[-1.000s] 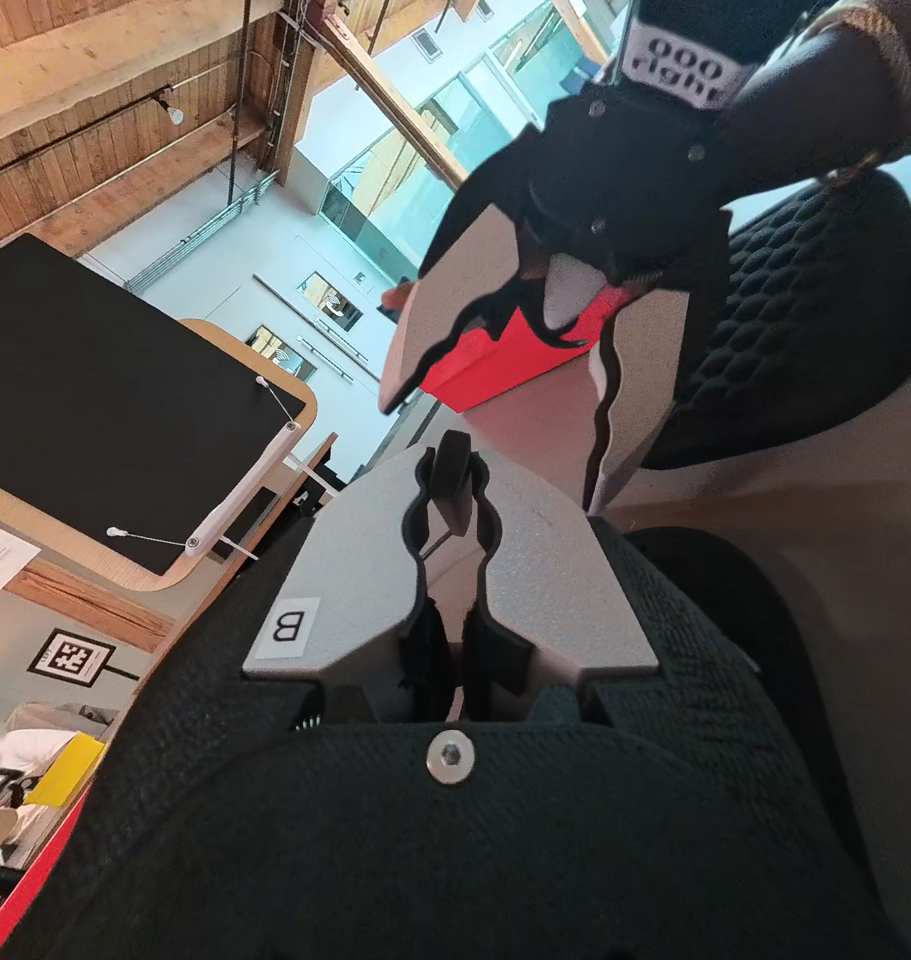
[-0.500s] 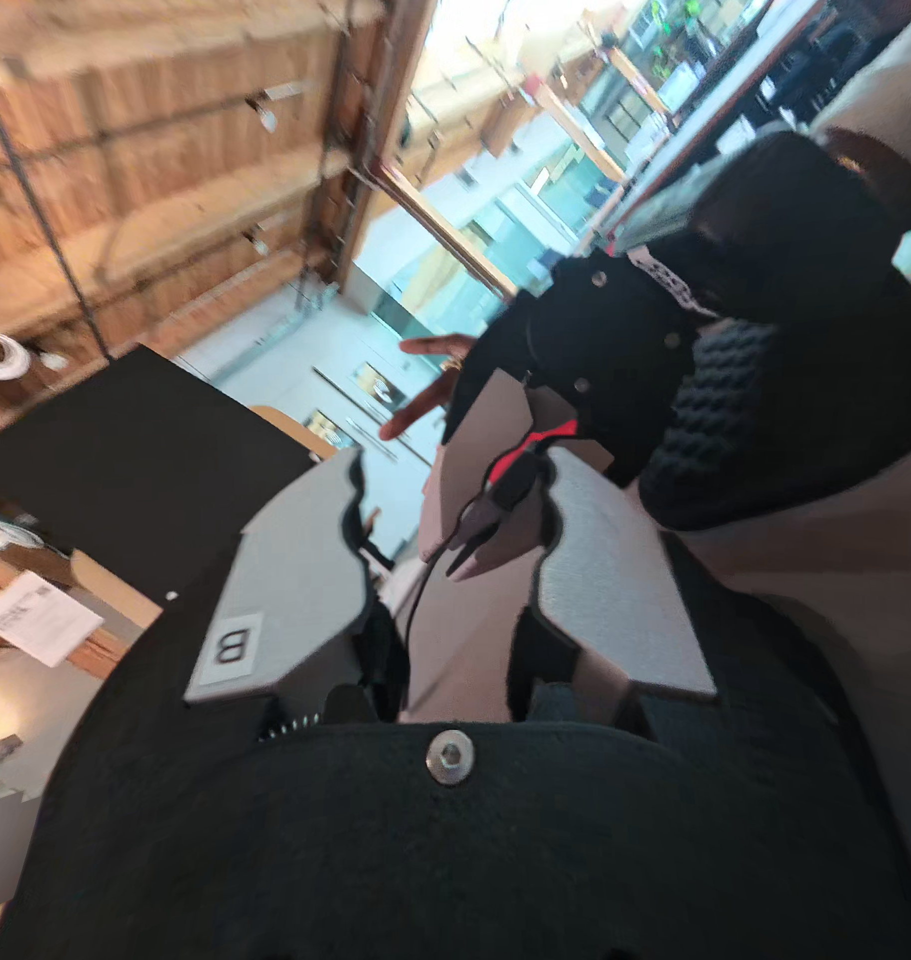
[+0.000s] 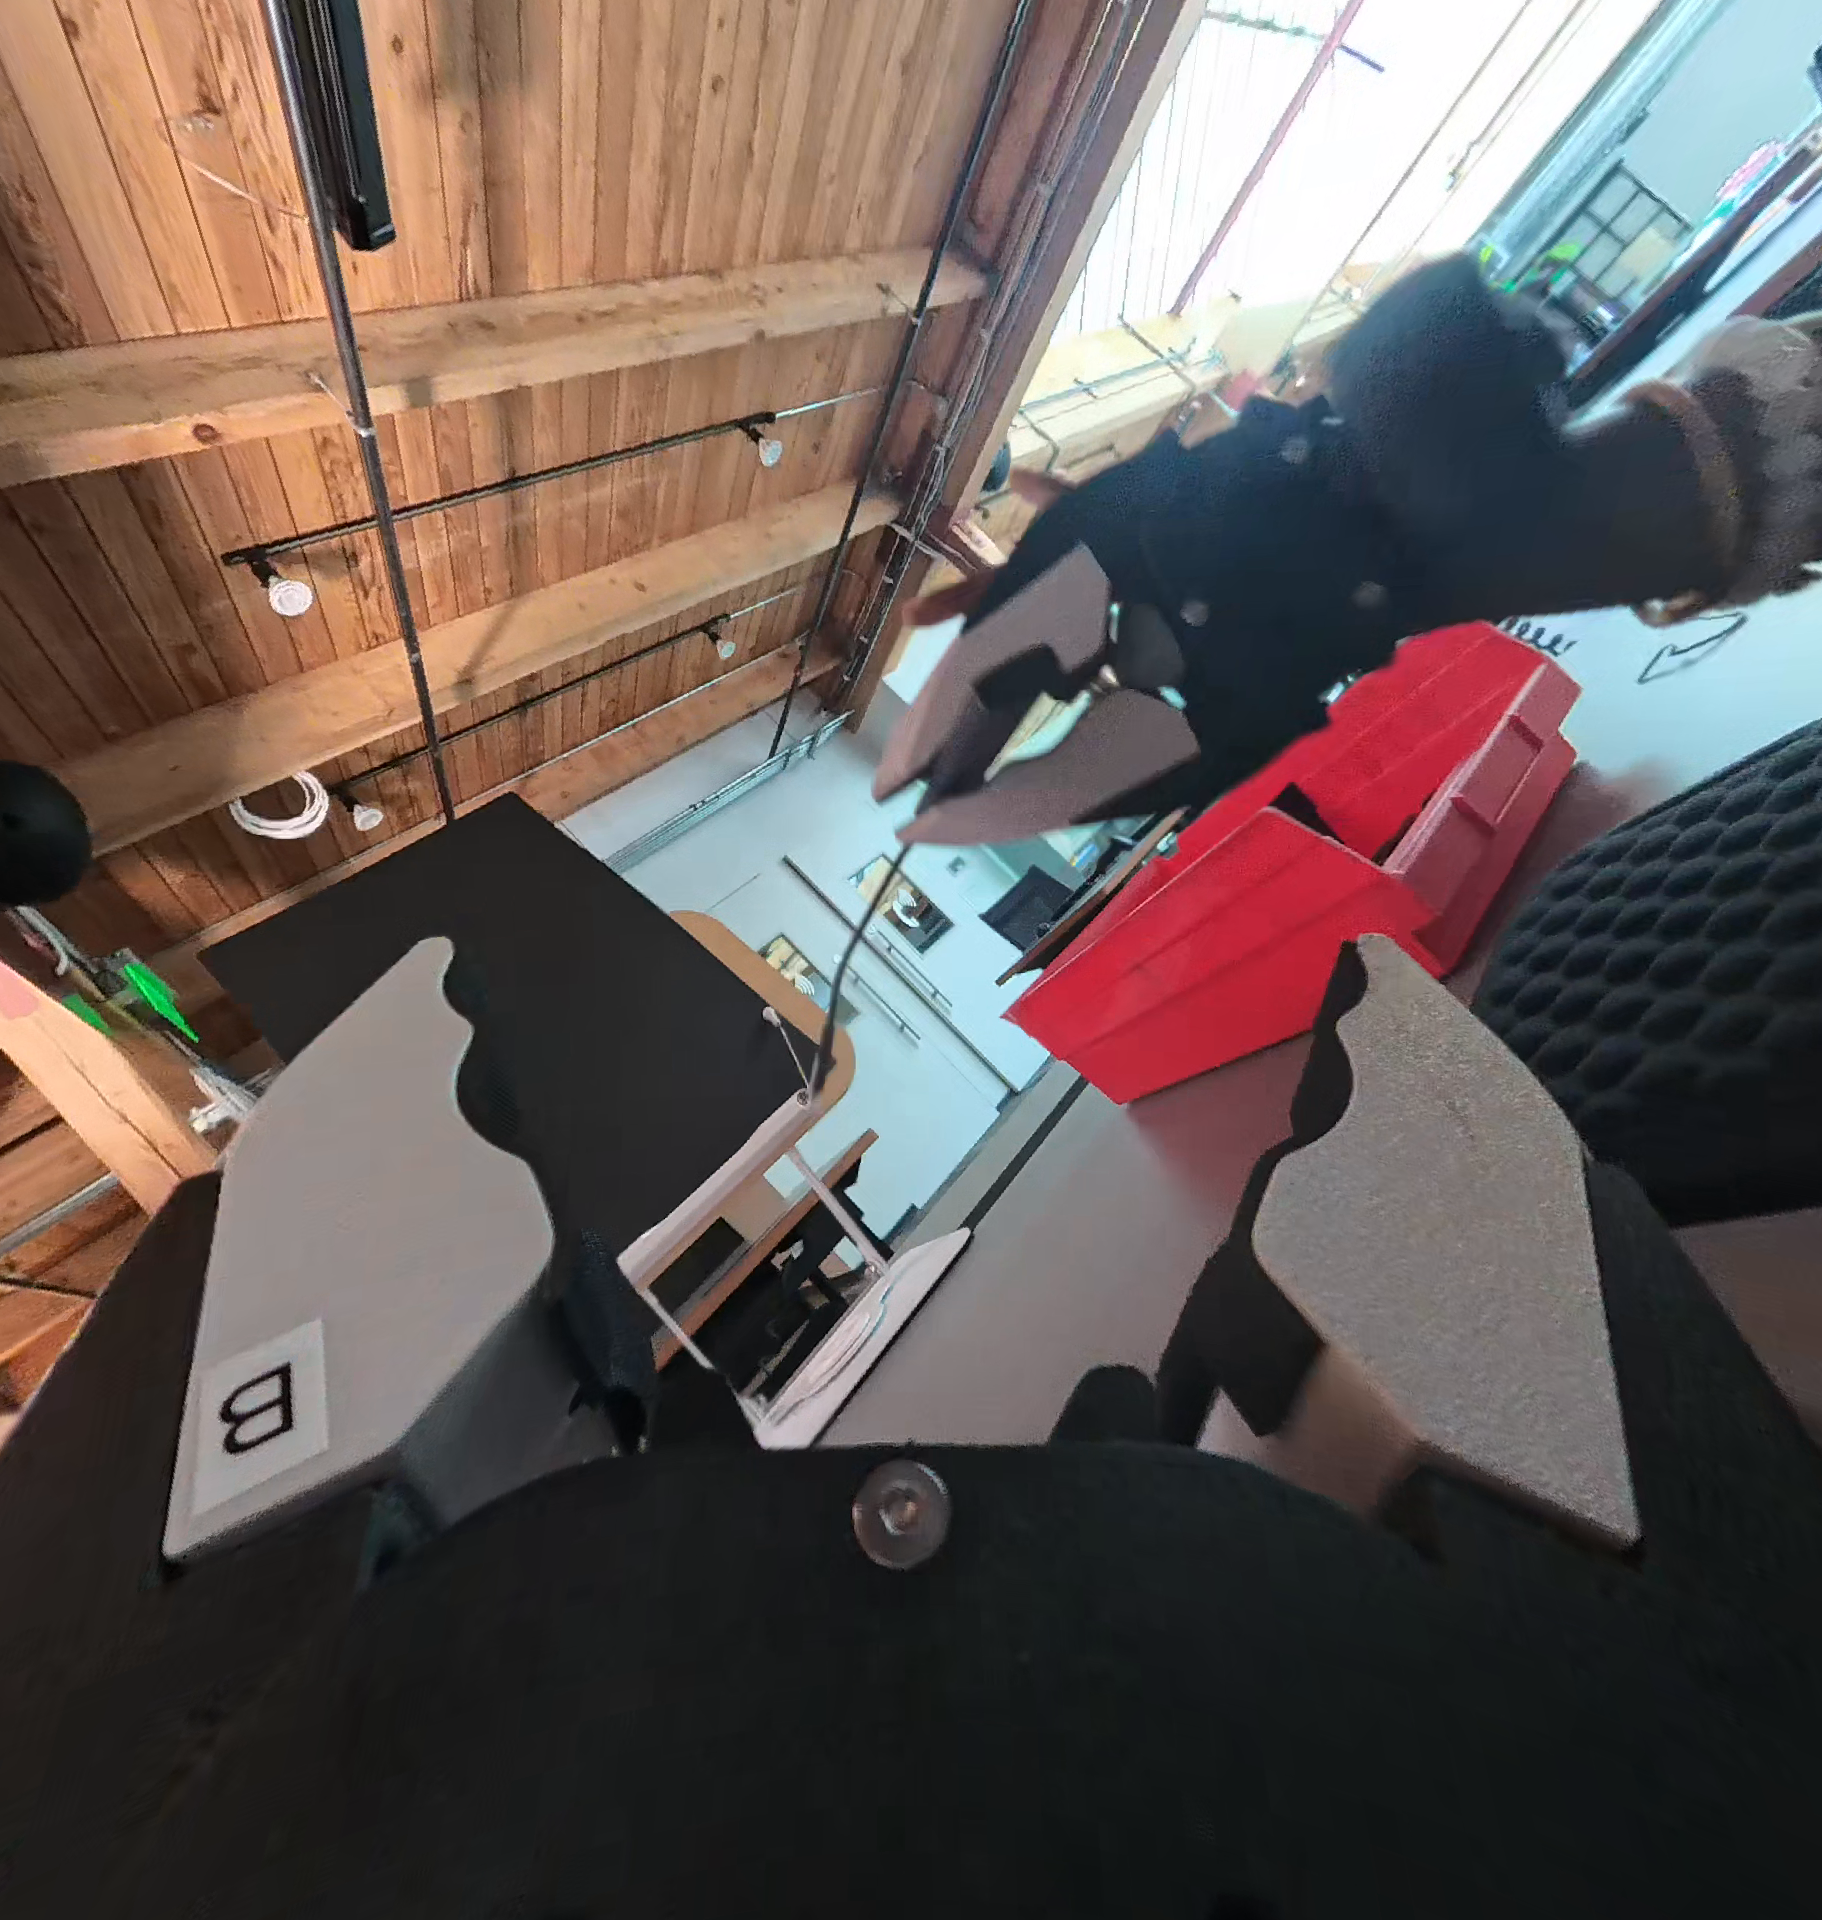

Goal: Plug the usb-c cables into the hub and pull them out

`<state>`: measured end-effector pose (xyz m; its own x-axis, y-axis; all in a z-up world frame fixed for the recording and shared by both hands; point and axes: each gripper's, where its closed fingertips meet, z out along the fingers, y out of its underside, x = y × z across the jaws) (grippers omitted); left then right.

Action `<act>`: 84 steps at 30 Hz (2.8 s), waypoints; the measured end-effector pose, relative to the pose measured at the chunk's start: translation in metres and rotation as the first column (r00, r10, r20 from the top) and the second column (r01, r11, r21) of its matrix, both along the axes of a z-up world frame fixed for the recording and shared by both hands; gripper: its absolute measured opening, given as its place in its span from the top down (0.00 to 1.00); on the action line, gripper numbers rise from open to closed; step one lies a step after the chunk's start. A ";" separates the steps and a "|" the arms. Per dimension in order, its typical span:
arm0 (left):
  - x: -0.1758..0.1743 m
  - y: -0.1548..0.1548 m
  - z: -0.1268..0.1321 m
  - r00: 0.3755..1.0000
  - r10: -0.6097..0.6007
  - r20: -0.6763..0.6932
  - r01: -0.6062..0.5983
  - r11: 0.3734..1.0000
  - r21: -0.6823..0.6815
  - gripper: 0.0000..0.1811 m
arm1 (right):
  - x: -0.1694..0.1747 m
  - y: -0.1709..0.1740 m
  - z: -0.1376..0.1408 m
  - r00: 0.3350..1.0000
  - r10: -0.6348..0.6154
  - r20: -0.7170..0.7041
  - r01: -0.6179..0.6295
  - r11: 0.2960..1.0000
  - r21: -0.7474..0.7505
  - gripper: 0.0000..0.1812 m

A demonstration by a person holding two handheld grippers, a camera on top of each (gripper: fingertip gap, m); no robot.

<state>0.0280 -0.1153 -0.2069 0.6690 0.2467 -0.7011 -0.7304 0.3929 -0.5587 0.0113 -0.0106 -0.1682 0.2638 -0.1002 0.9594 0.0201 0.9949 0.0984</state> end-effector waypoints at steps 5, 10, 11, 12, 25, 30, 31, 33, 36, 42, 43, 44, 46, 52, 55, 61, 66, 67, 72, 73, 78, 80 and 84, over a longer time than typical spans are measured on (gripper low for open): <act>-0.002 0.003 -0.003 1.000 -0.002 0.017 0.002 1.000 -0.027 0.21 | 0.032 0.080 0.062 0.982 -0.180 -0.063 0.168 0.972 -0.165 0.95; -0.005 0.006 -0.005 0.998 -0.017 0.057 0.020 0.999 -0.049 0.21 | 0.053 0.160 0.070 0.960 -0.223 0.168 0.279 0.742 -0.609 0.95; -0.005 0.007 -0.007 0.998 -0.019 0.060 0.023 0.998 -0.059 0.21 | 0.055 0.172 0.069 0.959 -0.202 0.201 0.285 0.690 -0.666 0.95; -0.005 0.008 -0.008 0.998 -0.019 0.058 0.023 0.997 -0.068 0.21 | 0.055 0.183 0.069 0.960 -0.177 0.219 0.281 0.649 -0.707 0.95; -0.002 0.018 -0.020 1.000 0.003 0.020 0.000 0.989 -0.151 0.22 | 0.025 0.305 -0.031 0.594 -0.194 0.780 0.766 0.430 -0.477 0.96; -0.004 0.017 -0.019 0.999 -0.004 0.042 0.010 0.989 -0.148 0.22 | 0.024 0.317 -0.082 0.332 -0.154 0.931 0.878 0.411 -0.245 0.95; -0.004 0.018 -0.020 0.999 -0.005 0.042 0.012 0.989 -0.150 0.22 | 0.025 0.319 -0.090 0.288 -0.151 0.946 0.890 0.408 -0.206 0.96; -0.003 0.018 -0.020 0.999 -0.011 0.043 0.018 0.988 -0.156 0.22 | 0.024 0.323 -0.107 0.218 -0.143 0.965 0.900 0.411 -0.142 0.96; -0.001 0.017 -0.019 0.999 -0.024 0.040 0.029 0.988 -0.149 0.22 | 0.020 0.320 -0.128 0.178 -0.092 0.980 0.897 0.424 -0.123 0.95; -0.002 0.018 -0.021 0.999 -0.017 0.045 0.024 0.987 -0.160 0.22 | 0.012 0.322 -0.138 0.270 -0.037 0.962 0.868 0.443 -0.227 0.83; -0.002 0.018 -0.020 0.999 -0.019 0.046 0.026 0.987 -0.157 0.22 | 0.010 0.321 -0.134 0.301 -0.023 0.953 0.859 0.441 -0.261 0.76; -0.002 0.018 -0.020 0.999 -0.020 0.048 0.027 0.988 -0.155 0.22 | 0.009 0.320 -0.131 0.326 -0.015 0.945 0.851 0.439 -0.287 0.69; -0.003 0.018 -0.019 0.999 -0.020 0.051 0.027 0.988 -0.152 0.22 | 0.011 0.321 -0.126 0.341 -0.019 0.940 0.850 0.433 -0.300 0.58; -0.003 0.019 -0.021 0.999 -0.014 0.043 0.021 0.986 -0.165 0.22 | 0.018 0.329 -0.113 0.369 -0.125 0.921 0.829 0.491 -0.266 0.52; -0.003 0.020 -0.022 0.999 -0.011 0.043 0.018 0.985 -0.170 0.22 | 0.021 0.320 -0.103 0.398 -0.073 0.915 0.810 0.497 -0.312 0.53; -0.005 0.022 -0.024 0.999 -0.003 0.043 0.011 0.983 -0.181 0.22 | 0.028 0.294 -0.082 0.422 0.244 0.873 0.815 0.319 -0.483 0.51; -0.006 0.021 -0.022 0.999 -0.001 0.044 0.008 0.985 -0.172 0.22 | -0.001 0.270 0.002 0.770 0.412 0.488 0.445 0.201 -0.872 0.52; -0.007 0.021 -0.022 0.999 -0.002 0.049 0.011 0.985 -0.173 0.22 | -0.004 0.259 0.031 0.832 0.445 0.331 0.292 0.157 -0.943 0.48; -0.007 0.020 -0.022 0.999 -0.005 0.054 0.014 0.986 -0.168 0.22 | 0.051 0.205 0.160 0.762 0.454 -0.462 -0.498 -0.047 -0.866 0.20; -0.007 0.020 -0.022 0.999 -0.004 0.052 0.013 0.986 -0.169 0.22 | 0.068 0.194 0.172 0.714 0.435 -0.548 -0.582 -0.067 -0.811 0.20; -0.006 0.020 -0.022 0.999 -0.006 0.041 0.013 0.986 -0.168 0.22 | 0.115 0.127 0.173 0.660 0.387 -0.644 -0.701 0.008 -0.713 0.20; -0.005 0.018 -0.021 0.999 -0.011 0.045 0.018 0.987 -0.158 0.22 | 0.139 0.099 0.166 0.617 0.385 -0.686 -0.767 0.099 -0.634 0.60; -0.005 0.013 -0.016 0.997 -0.022 0.074 0.032 0.989 -0.144 0.25 | 0.177 0.055 0.143 0.514 0.395 -0.762 -0.847 0.089 -0.525 0.97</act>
